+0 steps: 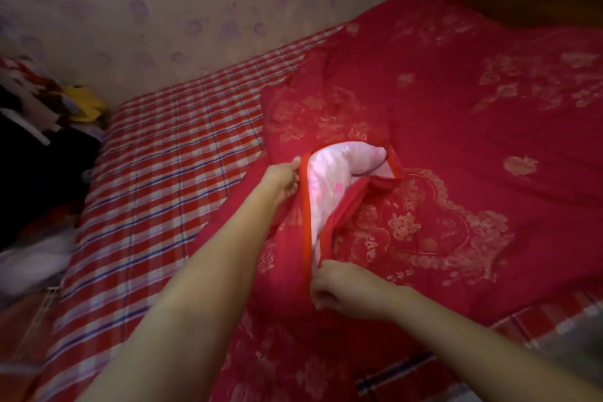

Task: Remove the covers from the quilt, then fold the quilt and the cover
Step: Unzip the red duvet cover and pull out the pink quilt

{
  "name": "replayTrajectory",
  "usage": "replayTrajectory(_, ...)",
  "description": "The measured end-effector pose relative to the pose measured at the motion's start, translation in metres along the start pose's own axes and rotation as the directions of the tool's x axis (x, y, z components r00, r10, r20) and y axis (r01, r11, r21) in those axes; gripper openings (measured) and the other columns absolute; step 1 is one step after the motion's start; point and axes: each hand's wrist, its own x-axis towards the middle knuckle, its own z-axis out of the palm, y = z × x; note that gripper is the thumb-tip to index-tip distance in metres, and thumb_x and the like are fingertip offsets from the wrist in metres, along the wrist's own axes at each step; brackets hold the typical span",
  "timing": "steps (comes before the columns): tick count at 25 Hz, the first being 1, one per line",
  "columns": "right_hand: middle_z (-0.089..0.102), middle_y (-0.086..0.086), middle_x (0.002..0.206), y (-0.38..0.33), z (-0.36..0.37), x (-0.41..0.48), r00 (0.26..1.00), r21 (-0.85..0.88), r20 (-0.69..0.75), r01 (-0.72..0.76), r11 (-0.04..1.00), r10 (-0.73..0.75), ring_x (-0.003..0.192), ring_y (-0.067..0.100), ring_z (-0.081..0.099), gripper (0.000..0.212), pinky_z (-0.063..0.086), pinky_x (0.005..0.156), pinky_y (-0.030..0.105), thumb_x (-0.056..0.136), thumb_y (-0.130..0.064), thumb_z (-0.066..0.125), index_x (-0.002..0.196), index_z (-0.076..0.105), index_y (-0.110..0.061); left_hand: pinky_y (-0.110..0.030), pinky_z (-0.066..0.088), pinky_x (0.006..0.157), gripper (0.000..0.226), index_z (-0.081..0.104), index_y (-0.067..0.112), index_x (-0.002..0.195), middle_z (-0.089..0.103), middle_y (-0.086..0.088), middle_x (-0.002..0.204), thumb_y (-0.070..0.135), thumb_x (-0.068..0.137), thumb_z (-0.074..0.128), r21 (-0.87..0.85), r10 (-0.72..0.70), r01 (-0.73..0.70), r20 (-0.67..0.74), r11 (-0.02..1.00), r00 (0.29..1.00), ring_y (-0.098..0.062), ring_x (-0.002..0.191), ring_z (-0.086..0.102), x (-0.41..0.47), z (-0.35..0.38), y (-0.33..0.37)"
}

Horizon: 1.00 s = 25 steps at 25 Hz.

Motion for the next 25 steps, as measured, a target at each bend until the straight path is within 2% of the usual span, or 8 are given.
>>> replayTrajectory(2,0.063,0.001,0.092,-0.003,0.018,0.004,0.999,0.079,0.041,0.032,0.996,-0.036,0.095,0.016,0.049,0.005,0.033,0.087,0.022,0.081,-0.019,0.065,0.083,0.065,-0.014,-0.019,0.038,0.042,0.041,0.053,0.013,0.064,0.051,-0.001,0.047,0.046,0.086,0.063,0.386,0.046,-0.100,0.148,0.917,0.988,-0.006,0.034,0.045,-0.025,0.012,-0.033)
replayTrajectory(7,0.068,0.000,0.102,-0.005,0.034,0.004,0.995,0.220,0.014,-0.101,0.970,0.100,0.099,0.016,0.060,0.008,0.039,0.086,0.028,0.087,-0.019,0.061,0.089,0.064,-0.012,-0.036,0.046,0.083,0.051,0.062,0.002,0.109,0.065,-0.016,0.113,0.046,0.083,0.062,0.963,0.063,-0.239,0.233,0.123,0.970,-0.032,0.106,0.060,-0.088,0.015,-0.100)
replayTrajectory(12,0.067,0.001,0.097,-0.007,0.029,0.001,0.992,0.247,-0.098,-0.054,0.968,0.081,0.093,0.018,0.062,0.007,0.046,0.083,0.037,0.091,-0.019,0.055,0.089,0.058,-0.012,-0.034,0.045,0.074,0.061,0.064,-0.002,0.096,0.067,-0.017,0.096,0.058,0.084,0.056,0.962,0.074,-0.198,0.187,0.187,0.980,-0.031,0.093,0.063,-0.104,-0.017,-0.086)
replayTrajectory(15,0.061,0.003,0.090,-0.020,0.022,0.002,1.000,0.089,-0.024,0.007,0.996,-0.005,0.084,0.024,0.057,0.006,0.041,0.075,0.036,0.093,-0.017,0.051,0.087,0.052,-0.014,-0.023,0.041,0.048,0.032,0.066,-0.005,0.100,0.058,-0.013,0.070,0.021,0.092,0.050,0.917,-0.178,-0.269,0.329,0.296,0.927,-0.011,0.052,0.057,-0.109,-0.020,-0.089)
replayTrajectory(18,0.059,0.002,0.083,-0.022,0.005,0.004,0.995,0.031,-0.086,0.052,0.998,-0.049,0.077,0.026,0.056,0.009,0.039,0.072,0.037,0.091,-0.017,0.051,0.082,0.049,-0.017,-0.014,0.023,0.031,0.020,0.059,0.003,0.078,0.043,0.000,0.049,0.004,0.090,0.044,0.629,-0.215,-0.070,0.366,0.774,0.906,-0.002,0.026,0.031,-0.108,-0.027,-0.091)
replayTrajectory(20,0.060,0.001,0.077,-0.018,-0.016,0.007,0.970,-0.007,-0.232,0.080,0.997,-0.080,0.073,0.023,0.057,0.010,0.042,0.071,0.037,0.088,-0.019,0.056,0.079,0.054,-0.014,-0.011,0.021,0.030,0.031,0.046,0.012,0.065,0.037,0.006,0.038,0.008,0.096,0.044,-0.032,-0.189,0.209,0.308,0.977,0.932,-0.001,0.026,0.028,-0.104,-0.036,-0.075)
replayTrajectory(22,0.060,0.000,0.069,-0.010,-0.040,0.014,0.917,-0.126,-0.375,0.096,0.987,-0.137,0.067,0.023,0.058,0.012,0.043,0.069,0.036,0.083,-0.022,0.058,0.074,0.056,-0.014,-0.010,0.023,0.029,0.030,0.041,0.014,0.069,0.035,0.007,0.035,0.008,0.099,0.040,-0.578,-0.142,0.258,0.238,0.774,0.961,-0.001,0.025,0.028,-0.095,-0.045,-0.050)
replayTrajectory(25,0.060,0.002,0.068,0.001,-0.070,0.029,0.878,-0.217,-0.455,0.053,0.975,-0.149,0.067,0.027,0.059,0.020,0.049,0.069,0.039,0.084,-0.028,0.049,0.072,0.056,-0.014,-0.010,0.026,0.029,0.029,0.038,0.011,0.071,0.033,0.003,0.033,0.006,0.100,0.038,-0.825,-0.064,0.172,0.164,0.538,0.984,-0.002,0.023,0.032,-0.083,-0.040,-0.003)
